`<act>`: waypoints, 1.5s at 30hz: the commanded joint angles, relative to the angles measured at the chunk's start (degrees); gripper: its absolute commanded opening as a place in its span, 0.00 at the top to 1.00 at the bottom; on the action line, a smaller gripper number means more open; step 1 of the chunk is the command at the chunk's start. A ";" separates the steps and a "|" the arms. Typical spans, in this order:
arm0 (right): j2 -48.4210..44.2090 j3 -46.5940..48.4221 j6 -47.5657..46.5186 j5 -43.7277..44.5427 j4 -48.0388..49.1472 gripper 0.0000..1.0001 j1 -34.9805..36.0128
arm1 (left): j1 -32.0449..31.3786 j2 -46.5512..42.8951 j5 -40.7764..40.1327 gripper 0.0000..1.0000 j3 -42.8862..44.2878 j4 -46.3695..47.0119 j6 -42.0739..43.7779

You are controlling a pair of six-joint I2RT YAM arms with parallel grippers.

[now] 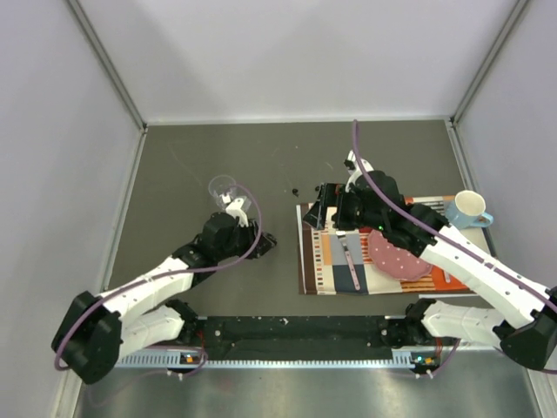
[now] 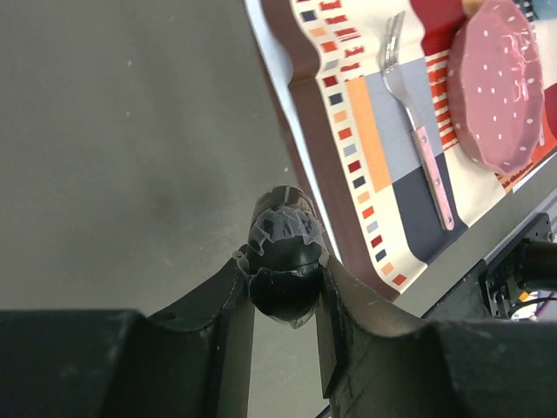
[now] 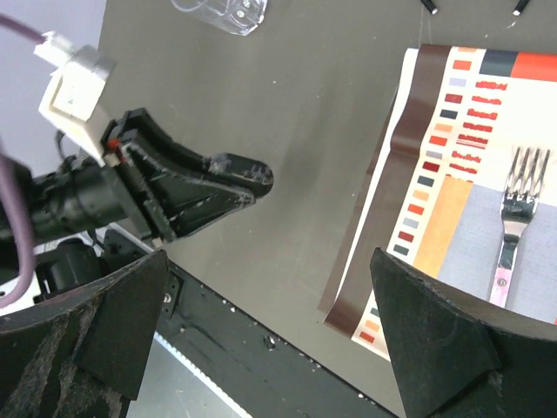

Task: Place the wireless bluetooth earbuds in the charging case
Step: Place the charging case at the center of the board.

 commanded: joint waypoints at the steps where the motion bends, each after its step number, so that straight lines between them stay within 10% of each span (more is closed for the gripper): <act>1: -0.89 0.03 1.09 -1.20 1.54 0.01 -0.04 | 4.38 3.85 9.32 1.00 0.02 4.48 -3.21; 30: -1.07 -0.50 -3.83 0.38 1.28 0.01 -3.11 | 14.76 20.20 13.29 0.73 0.99 3.87 0.57; 43: -2.21 -1.12 -7.69 -2.34 -1.54 0.01 -12.34 | 14.93 15.63 8.54 0.48 -0.95 0.53 -0.22; 45: -2.30 -1.12 -8.31 -2.43 -2.15 0.01 -13.48 | 14.93 14.14 7.57 0.30 -0.95 -0.61 -0.22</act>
